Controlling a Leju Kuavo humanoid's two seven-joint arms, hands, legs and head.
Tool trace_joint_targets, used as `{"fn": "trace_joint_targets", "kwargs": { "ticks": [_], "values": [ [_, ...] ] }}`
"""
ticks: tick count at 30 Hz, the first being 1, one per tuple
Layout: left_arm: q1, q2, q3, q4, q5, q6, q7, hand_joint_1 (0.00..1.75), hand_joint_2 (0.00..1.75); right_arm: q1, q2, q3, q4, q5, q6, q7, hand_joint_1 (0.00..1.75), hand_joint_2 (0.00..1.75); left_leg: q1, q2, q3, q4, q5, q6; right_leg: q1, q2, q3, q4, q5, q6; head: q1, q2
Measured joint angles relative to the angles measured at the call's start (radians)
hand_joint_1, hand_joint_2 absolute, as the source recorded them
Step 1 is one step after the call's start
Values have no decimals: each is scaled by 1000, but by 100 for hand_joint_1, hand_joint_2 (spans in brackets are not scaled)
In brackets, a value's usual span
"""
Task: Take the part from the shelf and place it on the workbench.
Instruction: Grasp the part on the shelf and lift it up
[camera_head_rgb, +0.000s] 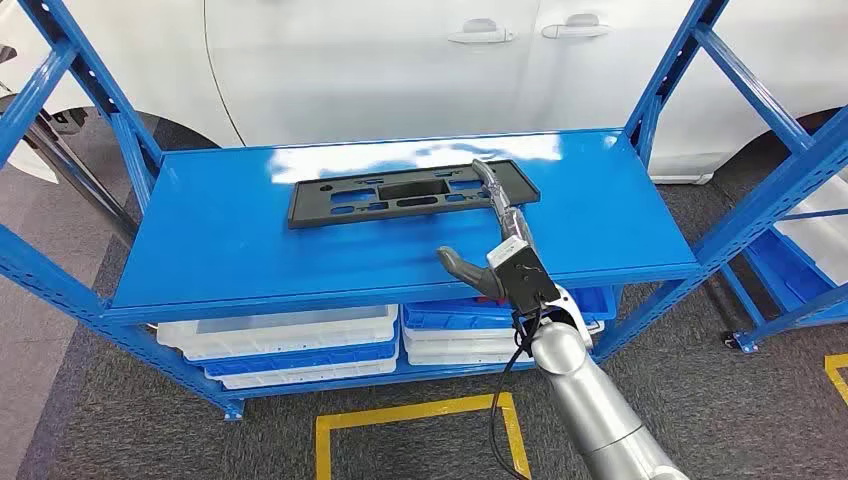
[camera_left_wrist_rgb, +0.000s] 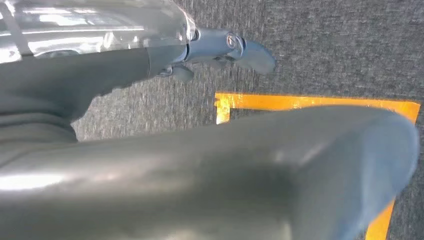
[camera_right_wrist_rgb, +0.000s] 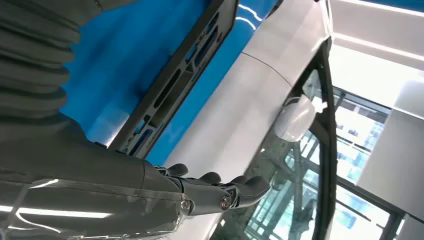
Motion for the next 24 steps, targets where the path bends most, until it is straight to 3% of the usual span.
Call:
{"fn": "trace_joint_targets", "kwargs": {
  "ticks": [2,5,6,7,9,11,14,15,16,17,19,21,23,24],
  "values": [
    [0,0,0,0,1,0,0,0,0,-4,0,0,9,1,-3,-4,0,175,0,-1,15,0,-11,-1,0,0,8,-55,38,-2,0,0],
    [1,-3,0,1,2,0,-1,0,0,-18,-1,0,33,3,-15,-16,0,175,-1,-3,52,-2,-42,-11,8,-1,48,-247,186,-17,0,0],
    [0,-4,0,1,2,1,-1,0,0,-21,-1,0,38,3,-18,-19,0,175,-2,-4,59,-5,-50,-16,12,-1,56,-283,216,-24,0,0],
    [0,-5,0,2,3,2,-1,0,0,-23,-1,0,43,3,-21,-21,0,175,-2,-5,63,-6,-53,-22,15,-1,59,-298,227,-31,-1,0],
    [1,-5,0,2,4,4,0,0,0,-25,-1,1,48,5,-23,-25,0,175,-4,-4,67,-1,-52,-33,14,-1,71,-306,223,-43,-1,0],
    [0,-5,0,2,5,6,1,0,0,-29,0,3,53,9,-23,-28,0,175,-4,-2,41,59,-53,-40,9,-1,92,-319,216,-54,-3,0],
    [1,-5,0,2,4,7,4,0,0,-36,1,13,61,17,-19,-30,0,175,0,0,-74,236,-116,-49,8,-2,117,-324,198,-66,-6,0],
    [2,-5,0,2,4,6,5,0,0,-36,2,17,63,21,-18,-30,0,175,1,0,-107,273,-136,-52,9,-1,124,-324,191,-67,-5,0],
    [3,-4,0,2,3,7,7,0,0,-37,2,21,65,27,-18,-30,0,175,2,0,-126,279,-135,-54,10,-1,132,-323,185,-66,-5,0],
    [4,-4,0,2,2,7,8,0,0,-37,2,28,67,35,-18,-30,0,175,2,1,-128,250,-108,-55,10,0,141,-322,178,-65,-5,0],
    [5,-3,0,2,2,9,12,0,0,-41,4,47,70,56,-18,-30,0,175,2,2,-94,122,-7,-53,10,1,158,-318,162,-61,-5,0],
    [3,-3,0,2,3,12,15,0,0,-49,9,72,79,71,-14,-30,0,175,-2,3,-64,20,42,-45,12,2,164,-312,150,-53,-5,0],
    [2,-3,0,2,6,18,17,0,0,-58,18,99,95,78,-7,-31,0,87,-5,3,-61,2,42,-33,14,3,161,-308,144,-42,-5,0],
    [3,-5,1,2,8,21,16,0,0,-64,23,113,103,81,-2,-32,0,87,-3,3,-59,3,49,-28,15,3,160,-307,140,-37,-6,0]
  ]
}}
